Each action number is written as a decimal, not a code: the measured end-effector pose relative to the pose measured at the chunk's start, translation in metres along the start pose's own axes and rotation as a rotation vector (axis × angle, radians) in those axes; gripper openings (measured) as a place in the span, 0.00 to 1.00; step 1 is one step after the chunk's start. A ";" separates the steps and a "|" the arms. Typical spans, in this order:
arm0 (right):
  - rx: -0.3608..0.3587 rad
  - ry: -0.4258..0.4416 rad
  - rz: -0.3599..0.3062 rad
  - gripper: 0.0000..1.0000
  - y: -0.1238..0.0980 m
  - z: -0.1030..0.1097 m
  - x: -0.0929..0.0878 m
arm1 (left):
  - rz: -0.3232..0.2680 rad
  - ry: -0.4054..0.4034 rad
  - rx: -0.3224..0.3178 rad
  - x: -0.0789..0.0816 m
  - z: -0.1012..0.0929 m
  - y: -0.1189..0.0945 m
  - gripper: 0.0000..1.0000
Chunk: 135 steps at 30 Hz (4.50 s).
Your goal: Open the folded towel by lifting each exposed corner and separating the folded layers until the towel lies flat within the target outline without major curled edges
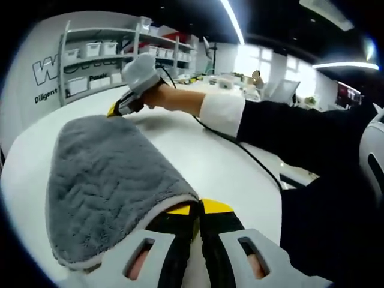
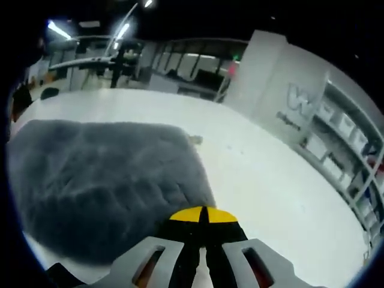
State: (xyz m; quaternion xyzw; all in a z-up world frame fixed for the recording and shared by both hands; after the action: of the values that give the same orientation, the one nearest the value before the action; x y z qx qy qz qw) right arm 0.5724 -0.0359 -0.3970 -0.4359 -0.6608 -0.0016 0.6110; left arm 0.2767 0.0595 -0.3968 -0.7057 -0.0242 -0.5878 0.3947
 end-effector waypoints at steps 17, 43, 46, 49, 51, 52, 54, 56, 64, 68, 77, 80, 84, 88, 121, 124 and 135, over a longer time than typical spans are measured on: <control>0.035 -0.047 0.000 0.00 0.019 0.007 0.014 | -0.018 0.023 0.023 0.004 -0.009 0.007 0.04; 0.065 -0.081 -0.025 0.00 0.038 0.015 0.029 | -0.076 0.066 0.059 0.015 -0.022 0.024 0.04; 0.070 -0.077 -0.031 0.00 0.039 0.016 0.031 | -0.079 0.074 0.063 0.016 -0.023 0.025 0.04; 0.068 -0.088 -0.037 0.00 0.041 0.017 0.032 | -0.093 0.103 0.062 0.017 -0.024 0.026 0.04; 0.069 -0.083 -0.044 0.00 0.041 0.017 0.033 | -0.097 0.104 0.062 0.017 -0.024 0.027 0.05; 0.069 -0.082 -0.048 0.00 0.042 0.017 0.033 | -0.102 0.113 0.061 0.018 -0.024 0.027 0.05; 0.065 -0.081 -0.053 0.00 0.042 0.017 0.033 | -0.106 0.121 0.059 0.018 -0.024 0.027 0.05; 0.047 -0.098 -0.050 0.00 0.042 0.018 0.033 | -0.117 0.132 0.054 0.018 -0.025 0.027 0.07; -0.020 -0.161 -0.052 0.00 0.039 0.016 0.036 | -0.206 0.118 -0.022 0.031 -0.023 0.012 0.17; -0.048 -0.136 -0.095 0.00 0.028 0.011 0.041 | -0.221 0.113 -0.052 0.033 -0.023 0.003 0.18; -0.027 -0.094 -0.222 0.00 0.010 0.014 0.060 | -0.247 0.121 -0.060 0.038 -0.012 -0.018 0.14; 0.041 -0.037 -0.232 0.00 0.012 0.024 0.061 | -0.280 0.099 -0.061 0.044 -0.006 -0.026 0.09; 0.085 0.004 -0.239 0.00 0.014 0.032 0.060 | -0.326 0.048 -0.054 0.051 0.003 -0.030 0.01; 0.115 0.034 -0.248 0.00 0.016 0.036 0.059 | -0.289 0.034 -0.013 0.042 0.013 -0.019 0.01; 0.037 0.204 -0.169 0.00 0.018 0.039 0.048 | -0.258 -0.251 -0.013 0.043 0.034 -0.029 0.01; 0.018 0.190 -0.247 0.00 0.007 0.034 0.063 | -0.280 -0.226 0.025 0.045 0.046 -0.041 0.00; 0.149 -0.033 -0.341 0.00 0.007 0.066 0.088 | -0.315 -0.237 0.122 0.037 0.091 -0.073 0.01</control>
State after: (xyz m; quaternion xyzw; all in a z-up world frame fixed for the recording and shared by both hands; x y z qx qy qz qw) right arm 0.5340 0.0544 -0.3463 -0.2713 -0.7333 -0.0491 0.6215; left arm 0.3255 0.1470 -0.3266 -0.7321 -0.2161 -0.5527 0.3344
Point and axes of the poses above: the point that each gripper's makers call its tool centre point, and the gripper's own axes: y roughly forward along the fingers, z roughly to its left, x roughly out of its top, the point moved 2 cm from there along -y, roughly backward along the fingers, and after that the axes turned 10 degrees about x, right-handed, at the moved point
